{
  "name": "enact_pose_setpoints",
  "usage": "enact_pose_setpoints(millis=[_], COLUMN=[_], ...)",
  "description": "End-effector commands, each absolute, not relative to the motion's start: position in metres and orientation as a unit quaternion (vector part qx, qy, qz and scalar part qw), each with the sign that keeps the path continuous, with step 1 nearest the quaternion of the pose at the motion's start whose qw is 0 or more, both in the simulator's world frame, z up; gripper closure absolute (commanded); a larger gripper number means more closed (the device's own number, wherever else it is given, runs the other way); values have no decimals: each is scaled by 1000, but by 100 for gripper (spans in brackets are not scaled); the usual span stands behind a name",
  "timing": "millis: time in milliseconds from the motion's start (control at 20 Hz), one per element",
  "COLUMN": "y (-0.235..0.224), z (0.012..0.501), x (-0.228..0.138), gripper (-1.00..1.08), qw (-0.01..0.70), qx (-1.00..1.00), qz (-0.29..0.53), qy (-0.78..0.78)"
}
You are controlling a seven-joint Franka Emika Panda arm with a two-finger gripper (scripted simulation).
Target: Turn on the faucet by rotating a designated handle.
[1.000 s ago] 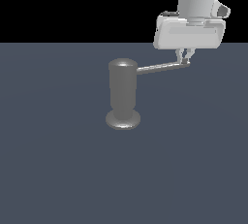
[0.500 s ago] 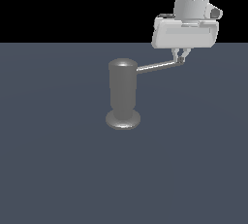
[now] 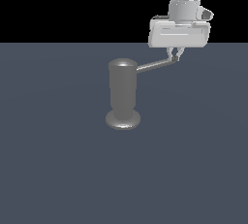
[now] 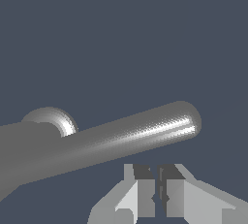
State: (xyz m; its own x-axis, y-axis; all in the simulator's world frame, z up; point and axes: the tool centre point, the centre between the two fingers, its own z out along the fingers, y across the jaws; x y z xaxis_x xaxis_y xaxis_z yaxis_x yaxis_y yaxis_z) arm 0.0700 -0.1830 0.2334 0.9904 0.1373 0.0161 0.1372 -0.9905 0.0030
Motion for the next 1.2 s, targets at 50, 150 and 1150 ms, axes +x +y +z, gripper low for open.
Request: enact_pose_setpoints(millis=[50, 150, 1150], y=[-173, -172, -162], z=[226, 226, 221], x=[83, 88, 136], gripper=[108, 108, 108], qw=[0, 0, 0], qx=[997, 997, 998], qz=[6, 5, 1], qy=[73, 72, 67])
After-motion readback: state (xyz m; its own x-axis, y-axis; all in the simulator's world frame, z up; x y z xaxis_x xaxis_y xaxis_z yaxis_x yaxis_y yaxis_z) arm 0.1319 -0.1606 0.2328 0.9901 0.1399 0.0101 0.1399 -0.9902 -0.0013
